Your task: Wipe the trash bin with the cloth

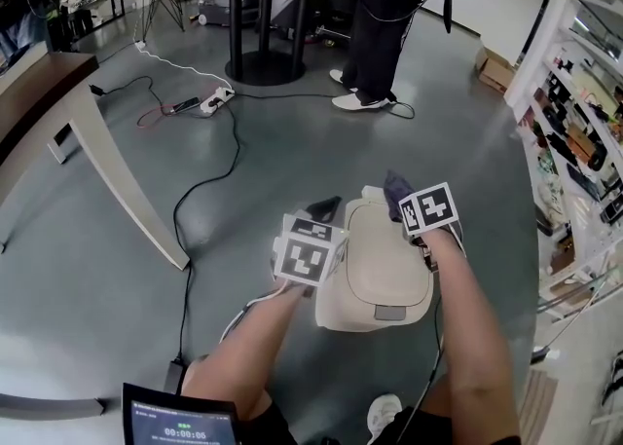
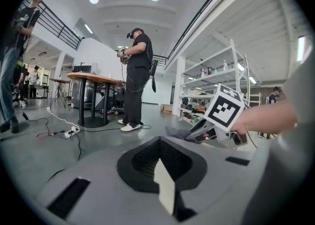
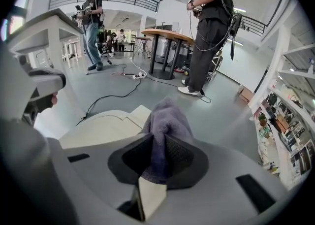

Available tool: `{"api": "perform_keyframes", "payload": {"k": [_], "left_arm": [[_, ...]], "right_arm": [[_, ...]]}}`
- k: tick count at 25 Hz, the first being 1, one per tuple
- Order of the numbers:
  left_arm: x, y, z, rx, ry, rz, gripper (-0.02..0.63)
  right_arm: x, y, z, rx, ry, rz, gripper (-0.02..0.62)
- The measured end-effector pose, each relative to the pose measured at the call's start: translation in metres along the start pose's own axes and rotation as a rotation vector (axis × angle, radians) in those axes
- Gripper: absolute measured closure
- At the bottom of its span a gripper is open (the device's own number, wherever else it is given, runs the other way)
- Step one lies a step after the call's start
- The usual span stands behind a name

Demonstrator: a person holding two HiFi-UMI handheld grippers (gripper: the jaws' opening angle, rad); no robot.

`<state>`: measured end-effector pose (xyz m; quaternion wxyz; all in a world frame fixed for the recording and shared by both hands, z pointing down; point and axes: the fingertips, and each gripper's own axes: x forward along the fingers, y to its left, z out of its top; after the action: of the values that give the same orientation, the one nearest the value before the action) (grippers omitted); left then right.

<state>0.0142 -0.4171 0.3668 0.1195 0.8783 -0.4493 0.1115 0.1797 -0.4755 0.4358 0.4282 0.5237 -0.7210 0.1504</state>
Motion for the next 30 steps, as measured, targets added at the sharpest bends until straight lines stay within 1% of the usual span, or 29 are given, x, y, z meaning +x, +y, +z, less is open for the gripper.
{"api": "perform_keyframes", "payload": {"k": [5,7,9,14,16,18,20,21,23,25,26,27,30], "left_arm": [[0.005,0.002,0.0,0.018,-0.005,0.012,0.606],[0.004,0.0,-0.001,0.018,0.0,0.004,0.606],[0.003,-0.004,-0.002,0.015,0.008,-0.007,0.606],[0.003,-0.001,-0.002,0.026,0.016,0.004,0.606],[0.0,-0.002,-0.001,0.034,0.013,0.006,0.606],[-0.007,-0.006,0.002,0.05,0.018,0.003,0.606],[-0.018,-0.007,0.006,0.053,0.018,0.004,0.606],[-0.023,-0.006,0.008,0.039,0.012,0.006,0.606],[-0.036,-0.002,0.01,-0.023,-0.014,0.014,0.606],[-0.048,-0.003,0.014,-0.096,-0.046,0.013,0.606],[-0.053,-0.007,0.016,-0.103,-0.058,0.007,0.606],[-0.057,-0.013,0.016,-0.074,-0.065,0.005,0.606],[-0.062,-0.021,0.009,0.123,-0.058,0.033,0.606]], "right_arm": [[0.001,-0.014,-0.008,0.024,0.033,-0.006,0.526],[0.0,-0.018,-0.013,0.037,0.037,-0.011,0.526],[-0.002,-0.025,-0.018,0.044,0.043,-0.029,0.526],[-0.003,-0.045,-0.035,0.052,0.062,-0.088,0.526],[-0.01,-0.05,-0.038,0.04,0.051,-0.117,0.526],[-0.025,-0.049,-0.033,0.02,0.0,-0.139,0.526],[-0.042,-0.037,-0.023,0.021,-0.062,-0.122,0.526],[-0.05,-0.028,-0.016,0.023,-0.086,-0.102,0.526],[-0.061,-0.004,-0.004,0.019,-0.118,-0.055,0.526],[-0.068,0.023,0.005,0.008,-0.128,-0.007,0.526],[-0.07,0.036,0.007,0.004,-0.124,0.015,0.526],[-0.071,0.049,0.007,0.004,-0.115,0.034,0.526],[-0.071,0.086,0.004,0.008,-0.086,0.056,0.526]]}}
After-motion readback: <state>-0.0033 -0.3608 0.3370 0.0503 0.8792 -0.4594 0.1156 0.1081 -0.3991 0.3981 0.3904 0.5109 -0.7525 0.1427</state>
